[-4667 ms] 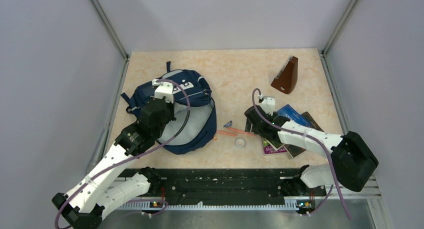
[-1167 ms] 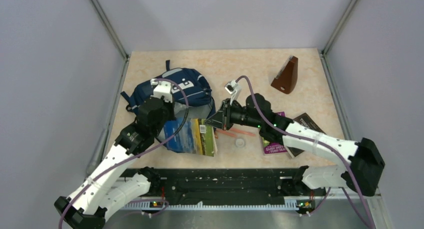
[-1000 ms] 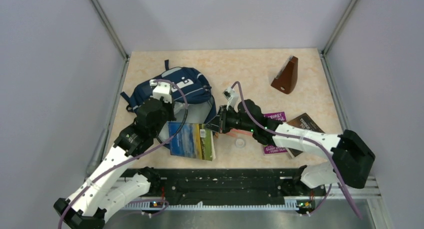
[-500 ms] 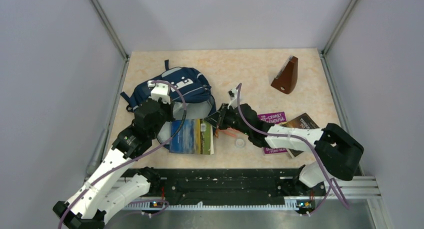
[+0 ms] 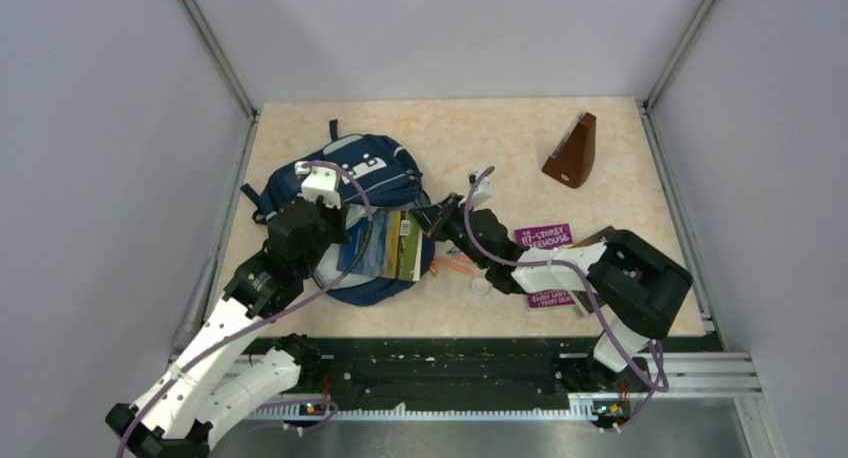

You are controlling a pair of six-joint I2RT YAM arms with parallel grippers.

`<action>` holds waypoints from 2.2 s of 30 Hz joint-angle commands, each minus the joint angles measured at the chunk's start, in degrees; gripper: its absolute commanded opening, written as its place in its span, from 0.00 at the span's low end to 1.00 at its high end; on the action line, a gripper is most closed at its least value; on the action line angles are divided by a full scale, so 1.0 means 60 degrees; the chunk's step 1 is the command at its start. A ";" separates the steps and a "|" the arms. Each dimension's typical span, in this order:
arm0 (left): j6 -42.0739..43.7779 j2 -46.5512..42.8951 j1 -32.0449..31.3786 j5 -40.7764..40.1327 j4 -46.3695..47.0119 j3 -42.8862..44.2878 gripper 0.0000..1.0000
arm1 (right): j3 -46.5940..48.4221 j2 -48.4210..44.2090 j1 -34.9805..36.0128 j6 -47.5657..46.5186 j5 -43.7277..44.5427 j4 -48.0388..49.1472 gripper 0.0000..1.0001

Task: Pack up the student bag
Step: Place the book in the student bag.

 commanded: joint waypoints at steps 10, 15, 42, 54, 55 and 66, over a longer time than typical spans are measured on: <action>-0.0038 -0.0212 0.0023 0.0110 0.1184 0.0111 0.00 | 0.0278 0.1293 -0.0091 0.0830 0.3621 0.0314 0.00; -0.0039 -0.0188 0.0022 0.0130 0.1193 0.0110 0.00 | 0.0063 0.1212 -0.0299 0.0523 0.2274 -0.0190 0.14; -0.0023 -0.0101 0.0023 0.0210 0.1149 0.0145 0.00 | -0.0538 0.1070 -0.1128 0.1064 -0.2247 -0.0615 0.50; -0.0056 -0.0108 0.0012 0.0279 0.1131 0.0165 0.00 | -0.0529 0.1872 -0.1133 0.2248 -0.2517 0.0412 0.46; -0.0060 -0.0120 0.0002 0.0274 0.1134 0.0165 0.00 | -0.0535 0.1902 -0.1127 0.2341 -0.2506 0.0548 0.44; -0.0053 -0.0143 0.0014 0.0247 0.1149 0.0145 0.00 | -0.0507 0.2116 -0.1149 0.2983 -0.2208 0.1547 0.18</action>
